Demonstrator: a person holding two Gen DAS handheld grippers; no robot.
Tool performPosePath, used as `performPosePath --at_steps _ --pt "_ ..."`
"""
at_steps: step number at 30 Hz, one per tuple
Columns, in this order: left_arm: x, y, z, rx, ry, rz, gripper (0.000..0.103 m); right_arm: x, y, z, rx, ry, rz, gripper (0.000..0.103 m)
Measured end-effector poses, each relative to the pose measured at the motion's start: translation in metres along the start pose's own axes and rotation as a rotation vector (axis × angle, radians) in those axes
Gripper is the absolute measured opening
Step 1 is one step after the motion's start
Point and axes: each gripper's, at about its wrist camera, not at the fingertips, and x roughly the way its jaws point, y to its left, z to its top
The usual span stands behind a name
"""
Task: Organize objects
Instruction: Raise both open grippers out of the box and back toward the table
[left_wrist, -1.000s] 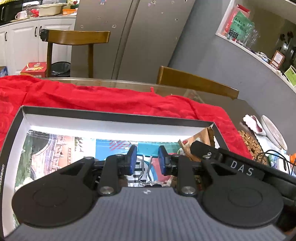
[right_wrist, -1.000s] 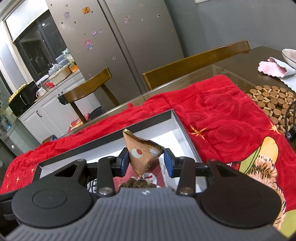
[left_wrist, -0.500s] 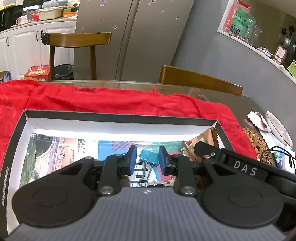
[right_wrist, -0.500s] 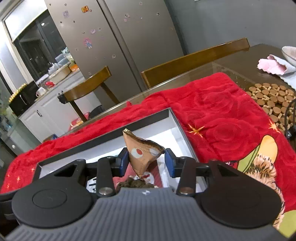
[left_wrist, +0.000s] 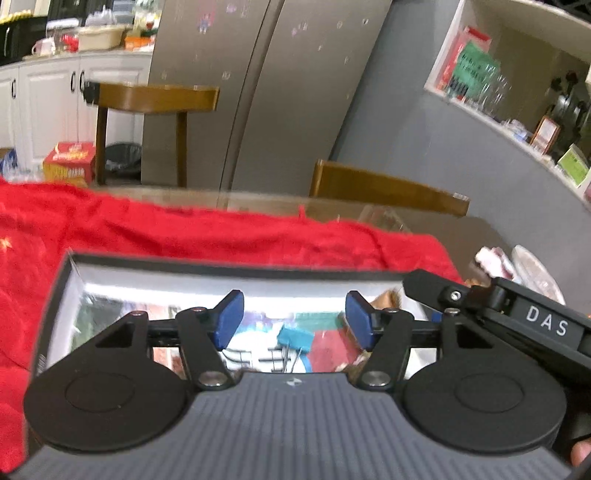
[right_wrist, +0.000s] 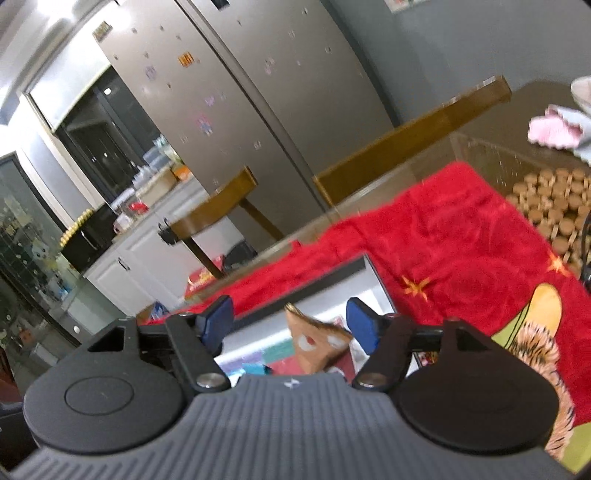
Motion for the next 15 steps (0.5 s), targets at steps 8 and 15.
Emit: performPosePath --at_steps 8,15 --pt "-0.102 -0.008 0.021 0.108 -0.204 0.043 0.071 -0.068 0.029 0.012 -0.029 -0.128 0.078 0.093" --pt "-0.188 -0.016 -0.009 0.19 -0.306 0.101 0.071 -0.143 0.061 -0.001 -0.107 -0.303 0.055 0.101"
